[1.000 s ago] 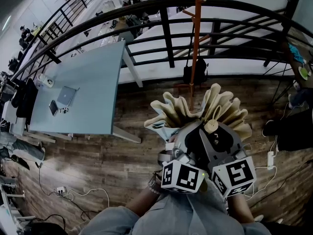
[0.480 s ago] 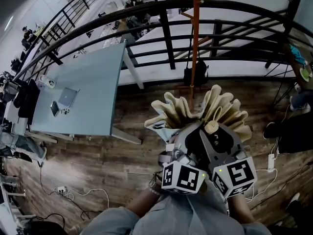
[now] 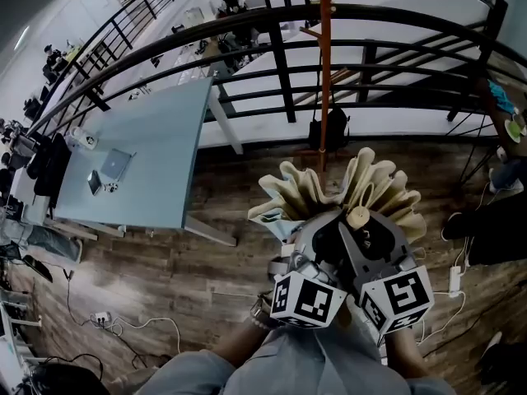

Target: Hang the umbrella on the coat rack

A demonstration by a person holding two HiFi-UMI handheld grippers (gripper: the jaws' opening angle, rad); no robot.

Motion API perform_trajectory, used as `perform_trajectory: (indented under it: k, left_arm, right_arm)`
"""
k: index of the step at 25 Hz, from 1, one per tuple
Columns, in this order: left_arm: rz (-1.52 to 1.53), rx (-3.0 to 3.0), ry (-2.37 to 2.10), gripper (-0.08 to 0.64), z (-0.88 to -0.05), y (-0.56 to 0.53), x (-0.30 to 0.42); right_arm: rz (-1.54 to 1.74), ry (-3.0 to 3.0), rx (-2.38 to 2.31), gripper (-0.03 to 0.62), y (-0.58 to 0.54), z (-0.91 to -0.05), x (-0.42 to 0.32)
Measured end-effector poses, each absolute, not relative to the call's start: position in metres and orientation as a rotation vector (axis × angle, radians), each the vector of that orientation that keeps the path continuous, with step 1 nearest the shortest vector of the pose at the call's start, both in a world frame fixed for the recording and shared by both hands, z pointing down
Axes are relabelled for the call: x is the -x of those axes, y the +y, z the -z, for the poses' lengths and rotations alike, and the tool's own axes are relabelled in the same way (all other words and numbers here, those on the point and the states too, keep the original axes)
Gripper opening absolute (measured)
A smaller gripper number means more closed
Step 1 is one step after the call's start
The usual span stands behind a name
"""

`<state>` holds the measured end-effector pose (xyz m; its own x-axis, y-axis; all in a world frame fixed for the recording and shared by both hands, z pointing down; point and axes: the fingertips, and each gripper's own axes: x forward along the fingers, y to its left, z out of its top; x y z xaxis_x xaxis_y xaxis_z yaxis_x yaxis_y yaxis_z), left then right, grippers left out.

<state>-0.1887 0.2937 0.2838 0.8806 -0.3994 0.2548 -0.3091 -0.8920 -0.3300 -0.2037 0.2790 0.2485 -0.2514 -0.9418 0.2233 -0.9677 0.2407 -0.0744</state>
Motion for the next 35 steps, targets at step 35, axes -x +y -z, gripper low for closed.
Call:
perform_trajectory:
  k: [35]
  left_arm:
    - [0.411, 2.765, 0.476, 0.17, -0.284, 0.32, 0.109]
  right_arm:
    - [-0.328, -2.321, -1.878, 0.135, 0.309, -0.253, 0.125]
